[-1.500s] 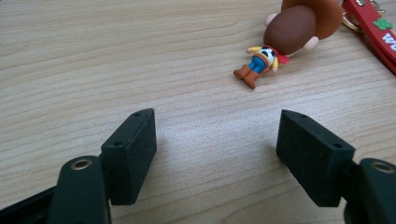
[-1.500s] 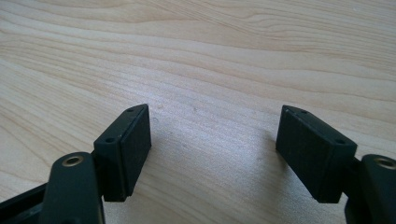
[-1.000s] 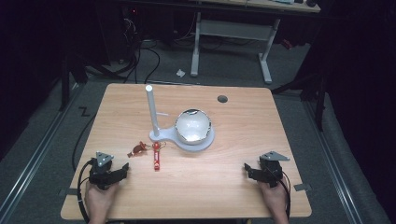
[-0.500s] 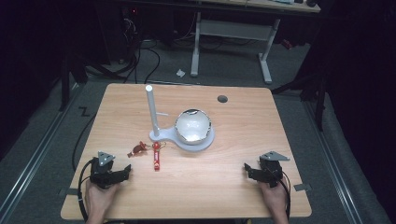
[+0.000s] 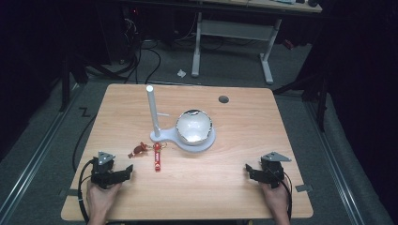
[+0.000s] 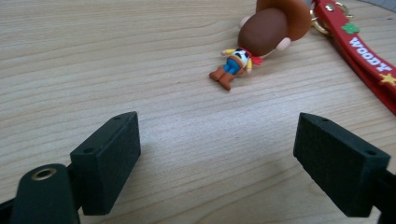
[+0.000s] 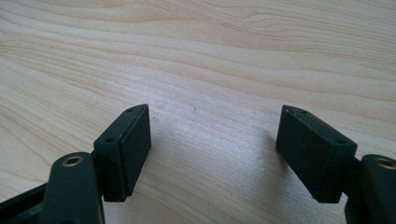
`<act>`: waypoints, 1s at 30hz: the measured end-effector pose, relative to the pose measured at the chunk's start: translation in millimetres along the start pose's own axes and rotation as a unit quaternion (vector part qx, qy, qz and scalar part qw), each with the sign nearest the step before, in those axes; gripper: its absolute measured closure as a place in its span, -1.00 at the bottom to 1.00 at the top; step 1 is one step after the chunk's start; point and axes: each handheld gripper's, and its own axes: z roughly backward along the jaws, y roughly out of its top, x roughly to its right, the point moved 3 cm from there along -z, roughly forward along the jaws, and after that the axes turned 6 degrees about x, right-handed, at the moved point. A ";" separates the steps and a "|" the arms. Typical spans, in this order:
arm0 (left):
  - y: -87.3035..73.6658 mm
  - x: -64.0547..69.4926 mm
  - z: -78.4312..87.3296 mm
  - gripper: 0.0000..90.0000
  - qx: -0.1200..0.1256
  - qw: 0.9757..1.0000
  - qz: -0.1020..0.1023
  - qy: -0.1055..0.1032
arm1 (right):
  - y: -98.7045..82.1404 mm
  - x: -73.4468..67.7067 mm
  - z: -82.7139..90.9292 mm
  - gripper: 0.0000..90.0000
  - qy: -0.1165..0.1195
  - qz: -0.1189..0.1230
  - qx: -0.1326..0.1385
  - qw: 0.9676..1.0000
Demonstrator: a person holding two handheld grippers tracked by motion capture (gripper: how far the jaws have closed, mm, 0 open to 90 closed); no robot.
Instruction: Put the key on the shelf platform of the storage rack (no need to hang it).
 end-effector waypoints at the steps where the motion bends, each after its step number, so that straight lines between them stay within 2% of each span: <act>1: 0.9 0.8 0.0 -0.66 0.000 1.000 -0.002 0.000 | 0.0 0.0 0.0 -0.41 0.000 0.000 0.000 1.000; 10: 12.9 13.5 -0.8 -0.70 0.009 1.000 -0.013 -0.023 | 0.0 0.0 0.0 -0.41 0.000 0.000 0.000 1.000; 30: 43.9 32.4 -15.0 -0.95 0.000 0.998 -0.038 -0.055 | -0.1 0.0 0.1 -0.41 0.000 0.000 0.000 1.000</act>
